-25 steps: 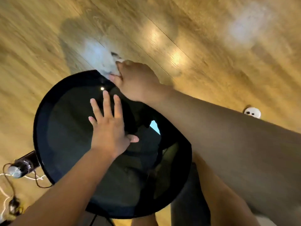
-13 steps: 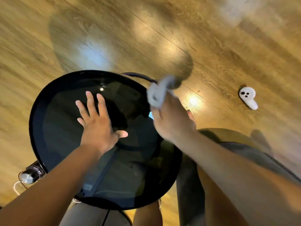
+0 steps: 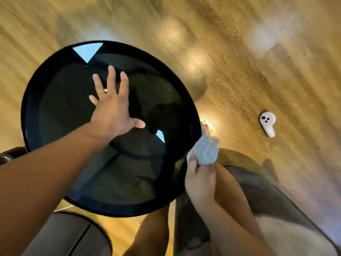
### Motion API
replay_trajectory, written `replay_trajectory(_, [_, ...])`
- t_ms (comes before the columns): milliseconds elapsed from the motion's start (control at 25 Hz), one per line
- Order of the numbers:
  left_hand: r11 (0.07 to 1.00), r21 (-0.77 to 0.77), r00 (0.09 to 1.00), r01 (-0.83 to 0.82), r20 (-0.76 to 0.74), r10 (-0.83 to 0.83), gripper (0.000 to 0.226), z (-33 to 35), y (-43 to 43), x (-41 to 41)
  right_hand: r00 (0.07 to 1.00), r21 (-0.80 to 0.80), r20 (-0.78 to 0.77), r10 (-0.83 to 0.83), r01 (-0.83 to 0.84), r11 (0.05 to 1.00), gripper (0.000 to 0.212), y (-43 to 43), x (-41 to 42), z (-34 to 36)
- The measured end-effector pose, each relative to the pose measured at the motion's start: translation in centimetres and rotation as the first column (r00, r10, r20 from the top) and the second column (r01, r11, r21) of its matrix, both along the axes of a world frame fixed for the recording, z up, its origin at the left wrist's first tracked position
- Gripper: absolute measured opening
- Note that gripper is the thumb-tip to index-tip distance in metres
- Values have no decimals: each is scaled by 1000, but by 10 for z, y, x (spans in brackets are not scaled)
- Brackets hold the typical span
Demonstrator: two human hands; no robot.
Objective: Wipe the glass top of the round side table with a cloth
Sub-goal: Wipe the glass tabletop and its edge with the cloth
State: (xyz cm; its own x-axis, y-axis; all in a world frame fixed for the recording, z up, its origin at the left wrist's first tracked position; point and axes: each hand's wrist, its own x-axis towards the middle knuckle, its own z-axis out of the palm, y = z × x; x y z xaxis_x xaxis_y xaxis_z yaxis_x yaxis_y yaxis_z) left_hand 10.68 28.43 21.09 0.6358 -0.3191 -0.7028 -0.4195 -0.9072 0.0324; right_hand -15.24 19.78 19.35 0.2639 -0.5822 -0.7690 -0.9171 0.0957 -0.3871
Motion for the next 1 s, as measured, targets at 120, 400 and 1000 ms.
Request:
replay_trajectory(120, [998,-56,1000,-15,22,16,134,-2,8,-7,924,175,-222,-312,352,919,23,62,-19,27])
replay_trajectory(400, [940,-245,879,-239,358,316,77,8,154,-100,993,-66,47,-104,107,992,22,-20,24,-4])
replay_trajectory(1000, [-352,-444,-127,-824,-461,878,50,0,286,-239,928,564,-174,-329,368,739,38,250,-26,29])
